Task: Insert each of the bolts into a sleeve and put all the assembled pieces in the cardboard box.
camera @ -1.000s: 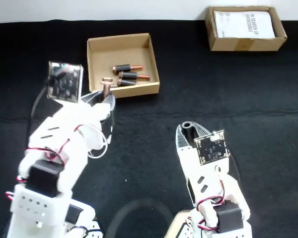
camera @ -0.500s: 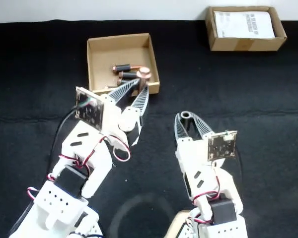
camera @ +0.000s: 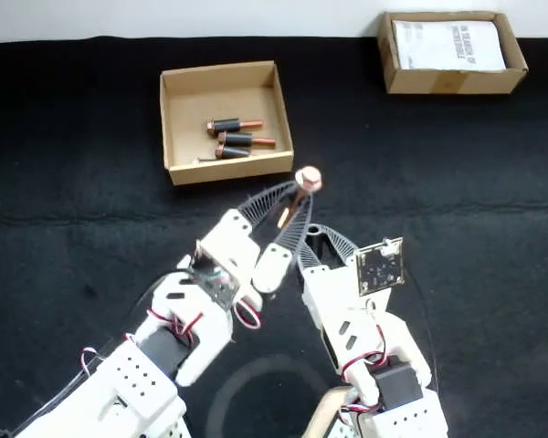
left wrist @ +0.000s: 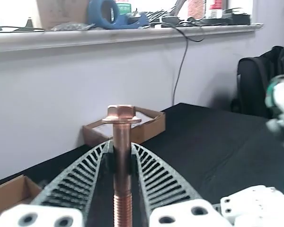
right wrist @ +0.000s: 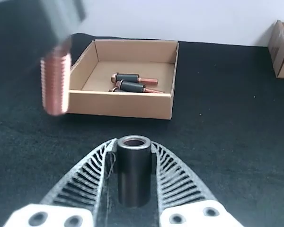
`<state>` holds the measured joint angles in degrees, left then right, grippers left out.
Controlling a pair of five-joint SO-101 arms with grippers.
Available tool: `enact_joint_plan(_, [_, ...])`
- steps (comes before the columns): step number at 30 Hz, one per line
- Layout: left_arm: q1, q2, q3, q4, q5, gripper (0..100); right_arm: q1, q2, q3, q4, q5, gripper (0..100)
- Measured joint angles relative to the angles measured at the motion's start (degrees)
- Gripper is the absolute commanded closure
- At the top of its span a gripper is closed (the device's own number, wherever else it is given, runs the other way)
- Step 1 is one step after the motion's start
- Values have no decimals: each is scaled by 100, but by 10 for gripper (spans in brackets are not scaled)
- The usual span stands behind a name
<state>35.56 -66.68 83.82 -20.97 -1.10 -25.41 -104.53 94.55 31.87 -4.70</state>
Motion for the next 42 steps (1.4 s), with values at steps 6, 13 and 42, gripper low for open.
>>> enact_joint_plan(6, [-18, 158, -18, -79, 387, 992, 0, 0, -9, -334, -35, 991])
enact_joint_plan(13, [-712, 949, -1257, 176, 1152, 992, 0, 0, -62, -422, -35, 991])
enact_joint_plan(42, [-712, 1178, -2101, 1697, 2303, 991, -334, 0, -519, -422, -448, 991])
